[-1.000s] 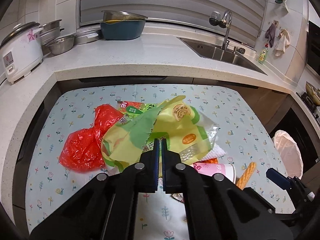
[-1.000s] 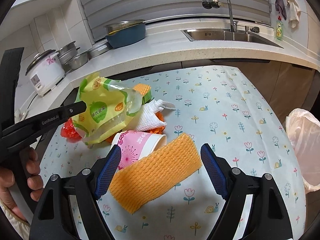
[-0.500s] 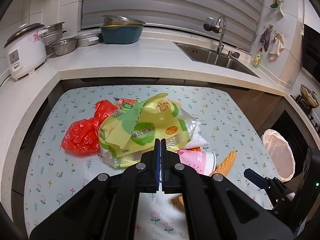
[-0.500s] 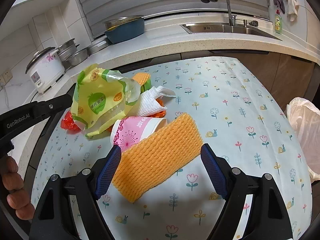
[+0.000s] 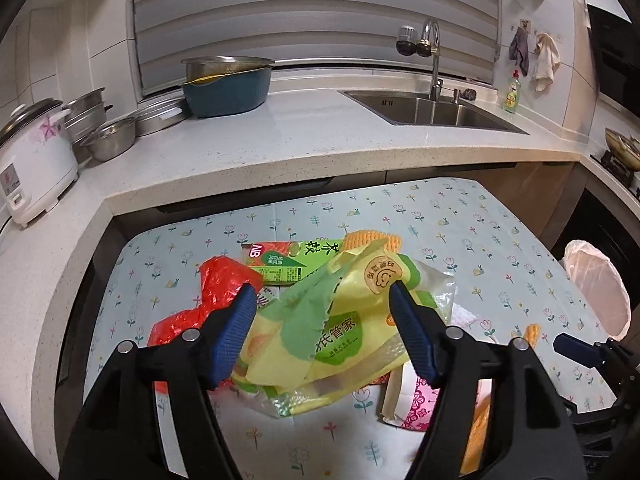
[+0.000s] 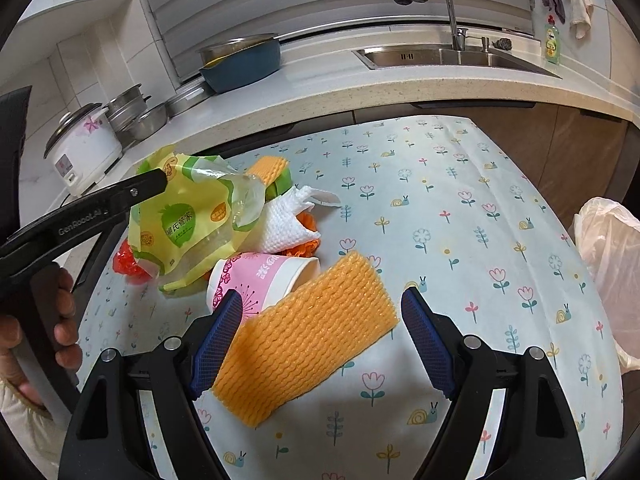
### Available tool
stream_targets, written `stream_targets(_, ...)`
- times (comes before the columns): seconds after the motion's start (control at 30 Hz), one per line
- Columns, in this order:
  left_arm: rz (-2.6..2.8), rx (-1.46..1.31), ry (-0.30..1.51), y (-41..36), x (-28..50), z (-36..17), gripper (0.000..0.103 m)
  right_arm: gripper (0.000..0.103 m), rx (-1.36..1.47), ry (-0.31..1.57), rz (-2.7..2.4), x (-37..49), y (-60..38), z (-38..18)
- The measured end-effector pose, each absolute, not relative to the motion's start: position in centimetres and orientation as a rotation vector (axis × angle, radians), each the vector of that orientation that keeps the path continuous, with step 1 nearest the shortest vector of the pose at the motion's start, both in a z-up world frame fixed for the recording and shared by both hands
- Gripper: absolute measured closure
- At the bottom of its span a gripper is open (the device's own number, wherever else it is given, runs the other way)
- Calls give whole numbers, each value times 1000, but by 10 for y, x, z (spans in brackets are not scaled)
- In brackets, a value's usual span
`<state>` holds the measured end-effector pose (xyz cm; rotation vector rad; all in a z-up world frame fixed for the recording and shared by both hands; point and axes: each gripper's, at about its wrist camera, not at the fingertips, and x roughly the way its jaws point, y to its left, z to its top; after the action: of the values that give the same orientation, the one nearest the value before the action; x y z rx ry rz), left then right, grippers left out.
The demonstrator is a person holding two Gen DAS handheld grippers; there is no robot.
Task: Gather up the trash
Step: 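Grasp the orange mesh sponge with the right tool while the left tool holds the snack bag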
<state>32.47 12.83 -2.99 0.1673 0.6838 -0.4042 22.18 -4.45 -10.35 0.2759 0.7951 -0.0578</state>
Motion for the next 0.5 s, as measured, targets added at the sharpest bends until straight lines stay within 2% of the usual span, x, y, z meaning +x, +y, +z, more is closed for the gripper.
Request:
stream_targets(0.03,-425,172,700,125,328,-33,59,24,275,797,-57,222,-44,-104)
stream_targets(0.17,-466,150,736,117,328,-37,82,24,271,800,-56,225,-43,-106)
stream_targets(0.2,-471,142,742,116,326,-37,93,24,272,801,-57,225,-43,-107)
stream_targets(0.23,-473,134,753,115,323,-38,99,24,275,802,-57,225,-43,-108)
stream_targets(0.5,-405,-3,823,123,286,-43,100,24,289,809,-64,219,-45,-113)
